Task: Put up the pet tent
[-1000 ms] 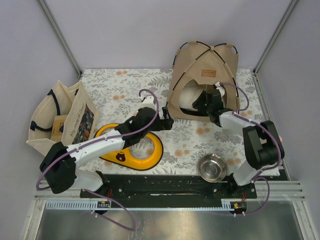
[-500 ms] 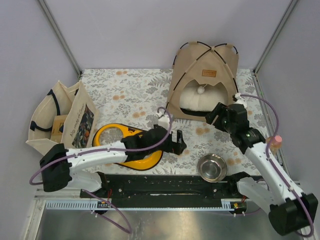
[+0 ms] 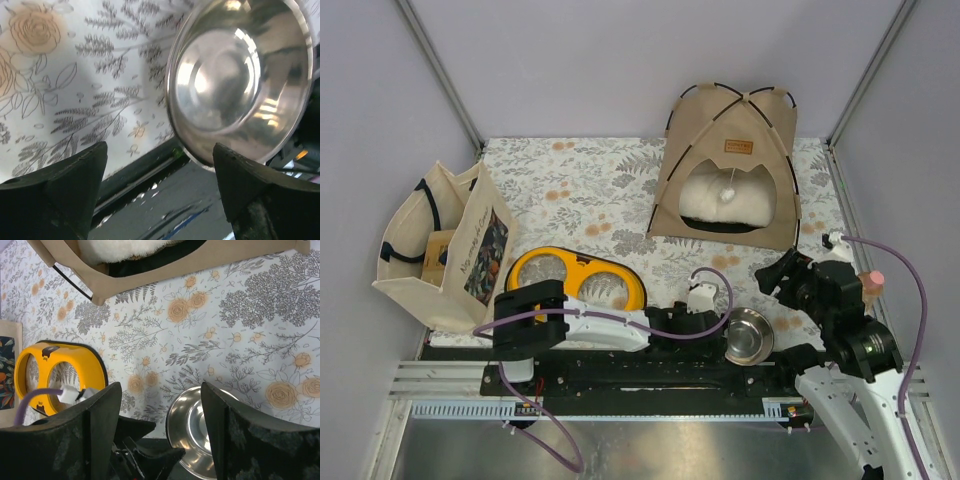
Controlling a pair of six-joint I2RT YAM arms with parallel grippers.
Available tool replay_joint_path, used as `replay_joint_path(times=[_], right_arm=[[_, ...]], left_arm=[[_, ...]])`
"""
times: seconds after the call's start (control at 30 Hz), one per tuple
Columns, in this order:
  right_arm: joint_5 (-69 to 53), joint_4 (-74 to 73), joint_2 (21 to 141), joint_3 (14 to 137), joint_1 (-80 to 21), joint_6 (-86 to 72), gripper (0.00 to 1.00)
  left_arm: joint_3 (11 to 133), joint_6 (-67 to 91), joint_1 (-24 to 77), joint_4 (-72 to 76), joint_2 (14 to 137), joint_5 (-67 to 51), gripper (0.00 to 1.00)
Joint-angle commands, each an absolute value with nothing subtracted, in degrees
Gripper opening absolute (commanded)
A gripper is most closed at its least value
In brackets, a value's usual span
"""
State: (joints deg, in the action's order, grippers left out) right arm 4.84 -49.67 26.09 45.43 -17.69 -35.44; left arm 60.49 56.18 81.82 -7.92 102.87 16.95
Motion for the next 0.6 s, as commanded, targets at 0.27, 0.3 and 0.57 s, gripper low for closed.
replay_joint_path(times=[0.27, 0.3, 0.57], right_arm=[[1.9, -57.7, 19.8, 47.5, -18.0, -36.2, 0.73], [1.8, -57.9, 19.3, 47.2, -18.1, -36.3, 0.73], [0.2, -57.2, 18.4, 44.8, -18.1, -37.1, 0.73]], left_arm=[[67.5, 64.2, 81.6, -7.9, 110.6, 21.8, 0.54], [67.9, 64.4, 81.4, -9.4, 110.9, 22.2, 0.54], [65.1, 64.5, 78.1, -14.2, 105.9, 25.0, 0.17]])
